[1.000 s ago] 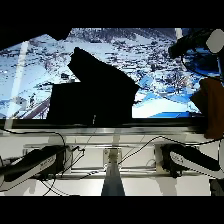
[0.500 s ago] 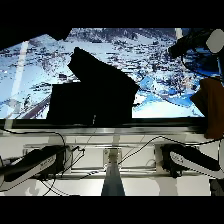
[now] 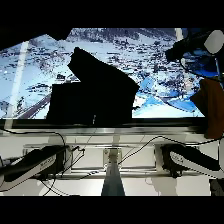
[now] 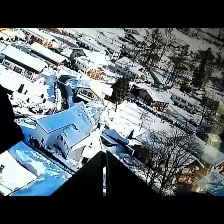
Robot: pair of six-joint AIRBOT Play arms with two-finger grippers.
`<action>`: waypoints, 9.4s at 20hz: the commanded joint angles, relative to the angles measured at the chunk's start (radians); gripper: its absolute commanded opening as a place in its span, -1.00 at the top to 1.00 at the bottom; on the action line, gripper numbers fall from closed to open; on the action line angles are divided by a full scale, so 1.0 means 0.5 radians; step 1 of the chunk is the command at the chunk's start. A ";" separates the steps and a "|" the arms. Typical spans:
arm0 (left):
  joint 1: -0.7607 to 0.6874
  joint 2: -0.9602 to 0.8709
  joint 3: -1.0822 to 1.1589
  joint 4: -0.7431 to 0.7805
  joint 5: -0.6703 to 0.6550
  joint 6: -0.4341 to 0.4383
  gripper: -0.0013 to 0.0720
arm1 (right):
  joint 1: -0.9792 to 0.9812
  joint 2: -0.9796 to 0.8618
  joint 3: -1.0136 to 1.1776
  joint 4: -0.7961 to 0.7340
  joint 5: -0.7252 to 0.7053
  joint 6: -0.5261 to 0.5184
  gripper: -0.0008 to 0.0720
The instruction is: Fold the clothes and pants, and hang the long-sleeved shirts on hangers.
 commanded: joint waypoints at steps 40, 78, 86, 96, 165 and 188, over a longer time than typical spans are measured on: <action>1.016 0.065 -1.313 1.135 -1.084 -0.668 -0.64 | 0.175 -0.011 -2.048 2.272 -0.655 0.038 0.91; 1.766 -0.735 -1.504 0.365 -1.044 0.041 -0.55 | 0.175 -0.007 -1.807 2.338 -1.147 -0.118 0.91; 1.748 -0.732 -1.386 0.347 -1.057 0.083 0.91 | 0.175 -0.005 -1.801 2.336 -1.138 -0.139 0.91; 1.740 -0.196 -0.936 -1.426 -1.279 0.510 0.91 | 0.174 0.297 -0.959 2.322 -0.829 -0.693 0.91; 0.373 -0.023 -1.670 0.147 -0.446 -0.564 -0.98 | -0.537 -0.452 -0.902 1.012 -0.127 -0.367 -0.74; 0.372 -0.023 -1.671 0.151 -0.244 -0.564 -0.97 | -0.051 -1.001 -0.901 2.312 0.167 -0.594 -0.73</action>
